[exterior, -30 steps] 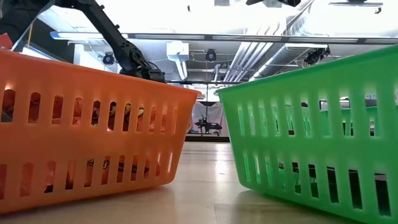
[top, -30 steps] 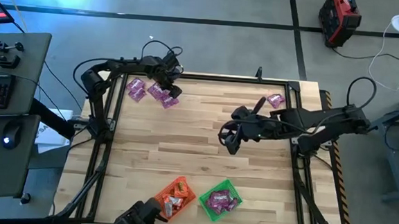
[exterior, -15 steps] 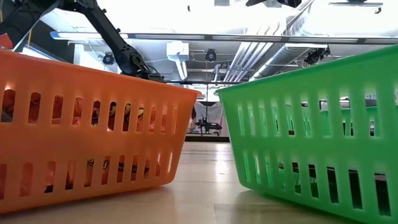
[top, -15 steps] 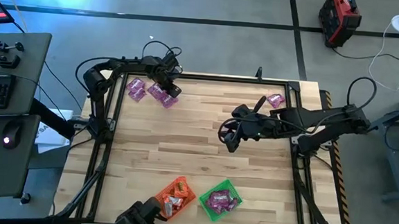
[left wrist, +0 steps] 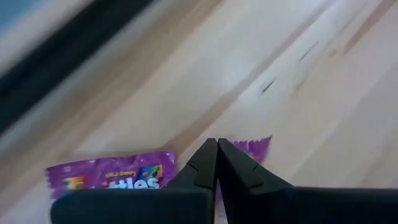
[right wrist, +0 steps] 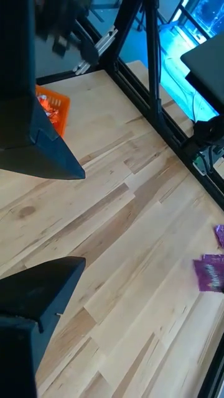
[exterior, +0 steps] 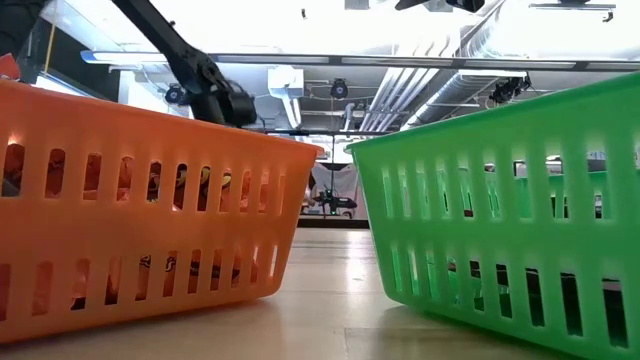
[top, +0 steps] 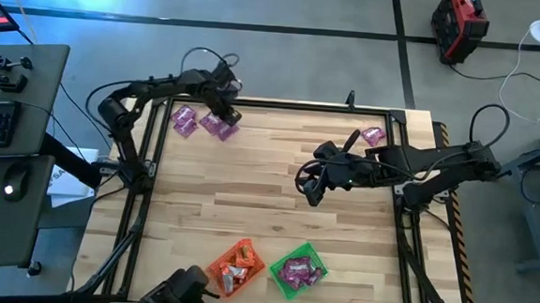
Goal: Sort candy by brand, put in halloween buckets
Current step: Put the purple candy into the green basket
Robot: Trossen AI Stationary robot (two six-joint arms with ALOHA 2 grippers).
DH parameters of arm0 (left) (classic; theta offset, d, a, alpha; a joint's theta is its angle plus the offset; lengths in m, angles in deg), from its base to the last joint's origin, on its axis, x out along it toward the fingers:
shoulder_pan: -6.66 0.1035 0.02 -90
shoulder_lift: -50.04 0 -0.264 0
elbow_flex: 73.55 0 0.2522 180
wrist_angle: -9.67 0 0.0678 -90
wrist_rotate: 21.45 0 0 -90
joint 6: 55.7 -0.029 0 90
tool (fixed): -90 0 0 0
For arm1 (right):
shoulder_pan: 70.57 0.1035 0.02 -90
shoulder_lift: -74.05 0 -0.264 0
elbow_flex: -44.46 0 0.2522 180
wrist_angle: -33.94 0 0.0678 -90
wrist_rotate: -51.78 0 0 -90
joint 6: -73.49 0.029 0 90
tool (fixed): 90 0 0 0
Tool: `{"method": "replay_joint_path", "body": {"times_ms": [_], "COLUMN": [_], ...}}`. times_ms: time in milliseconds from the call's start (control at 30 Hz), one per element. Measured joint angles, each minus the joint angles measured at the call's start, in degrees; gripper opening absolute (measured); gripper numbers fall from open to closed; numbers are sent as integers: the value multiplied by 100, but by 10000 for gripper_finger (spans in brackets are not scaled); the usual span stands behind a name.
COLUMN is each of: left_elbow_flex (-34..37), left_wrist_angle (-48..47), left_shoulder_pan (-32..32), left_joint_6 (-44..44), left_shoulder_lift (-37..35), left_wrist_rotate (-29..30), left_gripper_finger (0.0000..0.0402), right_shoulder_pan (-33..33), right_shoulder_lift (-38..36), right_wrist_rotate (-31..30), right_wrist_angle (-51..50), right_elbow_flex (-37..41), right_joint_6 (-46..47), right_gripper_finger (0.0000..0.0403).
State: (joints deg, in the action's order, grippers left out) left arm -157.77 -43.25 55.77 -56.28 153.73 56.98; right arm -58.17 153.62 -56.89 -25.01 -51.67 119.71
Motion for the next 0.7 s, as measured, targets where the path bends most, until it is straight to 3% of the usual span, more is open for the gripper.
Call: {"method": "replay_joint_path", "body": {"times_ms": [200,367,567,700], "left_elbow_flex": [-4,-9,188,438], "left_wrist_angle": [-164,-331,97,1012], "left_shoulder_pan": [-53,-552,-2163,-3577], "left_joint_6": [38,352,1221,2115], "left_shoulder_lift": [-1074,-1998,-2658,-2705], "left_wrist_rotate": [-12,-230,-317,-25], "left_gripper_finger": [0,0,0,0], "right_shoulder_pan": [0,16,280,525], "right_shoulder_lift": [-25,-268,-766,-1061], "right_wrist_rotate": [-2,-149,-1091,-1641], "right_wrist_angle": [14,351,477,437], "right_elbow_flex": [0,4,4,4], "right_joint_6": [-127,-168,-126,-333], "right_gripper_finger": [208,208,208,208]}}
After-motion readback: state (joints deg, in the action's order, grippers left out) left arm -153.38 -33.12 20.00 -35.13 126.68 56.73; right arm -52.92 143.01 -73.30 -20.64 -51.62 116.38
